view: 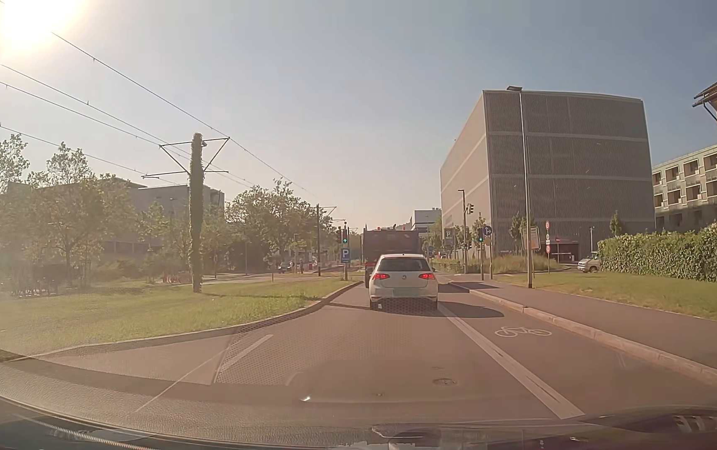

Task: Follow the waypoints while adhering to traffic rules and regulations

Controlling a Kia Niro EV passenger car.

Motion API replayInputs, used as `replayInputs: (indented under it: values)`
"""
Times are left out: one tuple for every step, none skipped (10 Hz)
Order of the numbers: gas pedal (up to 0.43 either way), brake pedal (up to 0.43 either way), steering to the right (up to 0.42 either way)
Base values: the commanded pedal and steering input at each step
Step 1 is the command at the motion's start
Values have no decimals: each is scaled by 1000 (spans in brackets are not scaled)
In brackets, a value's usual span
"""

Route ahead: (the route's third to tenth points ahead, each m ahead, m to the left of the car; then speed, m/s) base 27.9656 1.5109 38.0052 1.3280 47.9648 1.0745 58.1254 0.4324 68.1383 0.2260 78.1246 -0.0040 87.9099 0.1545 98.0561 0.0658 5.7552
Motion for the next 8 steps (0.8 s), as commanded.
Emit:
replayInputs:
  values:
    - [110,0,18]
    - [110,0,18]
    - [110,0,17]
    - [110,0,15]
    - [110,0,13]
    - [110,0,12]
    - [110,0,11]
    - [110,0,11]
